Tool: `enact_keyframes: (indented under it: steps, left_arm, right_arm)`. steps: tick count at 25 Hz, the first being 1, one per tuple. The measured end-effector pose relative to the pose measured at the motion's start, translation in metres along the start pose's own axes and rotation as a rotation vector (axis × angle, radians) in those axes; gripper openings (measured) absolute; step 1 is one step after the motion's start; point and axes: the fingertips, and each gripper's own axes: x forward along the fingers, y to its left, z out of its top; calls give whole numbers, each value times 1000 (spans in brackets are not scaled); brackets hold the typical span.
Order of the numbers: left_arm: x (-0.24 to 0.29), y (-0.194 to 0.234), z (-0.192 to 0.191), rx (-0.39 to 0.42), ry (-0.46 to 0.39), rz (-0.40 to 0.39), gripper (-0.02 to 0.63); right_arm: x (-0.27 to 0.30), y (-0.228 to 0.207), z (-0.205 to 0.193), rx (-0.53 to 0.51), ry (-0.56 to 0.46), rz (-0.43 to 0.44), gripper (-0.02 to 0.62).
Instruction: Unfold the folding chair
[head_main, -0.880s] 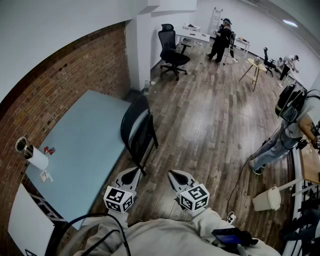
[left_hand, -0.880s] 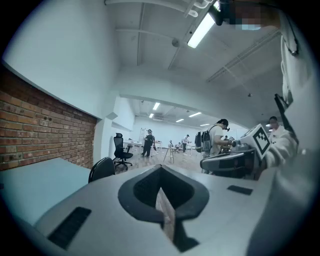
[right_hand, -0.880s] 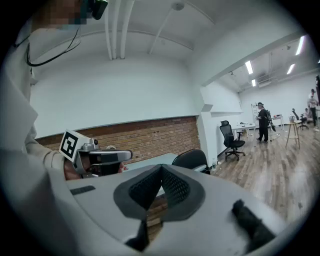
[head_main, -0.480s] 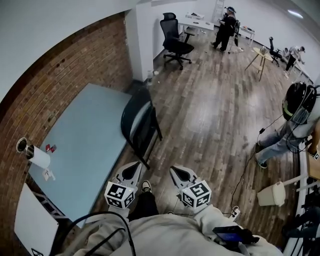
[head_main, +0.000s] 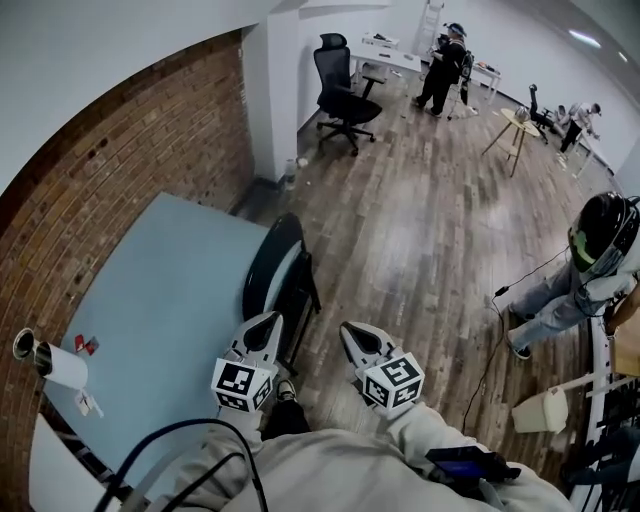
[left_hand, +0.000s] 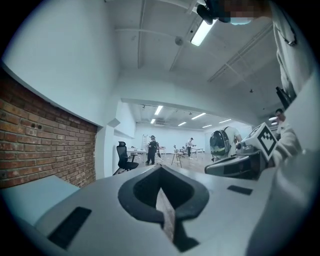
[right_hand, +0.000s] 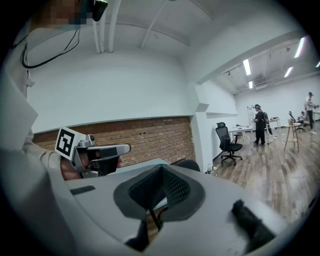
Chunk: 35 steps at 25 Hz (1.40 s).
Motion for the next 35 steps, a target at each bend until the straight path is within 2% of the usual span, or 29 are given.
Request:
enact_keyframes:
  steps: [6, 13, 24, 28, 31, 35]
  left_arm:
    - [79, 97, 16, 3, 11, -35, 0]
    - [138, 157, 15, -28, 29, -97, 2]
    - [171, 183, 8, -25, 76, -104, 2]
    - [178, 187, 9, -62, 77, -99, 2]
    - [185, 191, -13, -64, 146, -97, 2]
    - [189, 201, -50, -113, 253, -79, 2]
  right_arm:
    - [111, -40, 43, 28, -3, -55, 6]
    - [190, -67, 67, 32, -1, -75, 6]
    - [231, -100, 83, 37, 10, -93, 6]
    - [238, -107, 80, 51, 25, -82, 6]
    - [247, -113, 63, 77, 58, -82, 6]
    - [256, -126, 31, 144, 110, -92, 6]
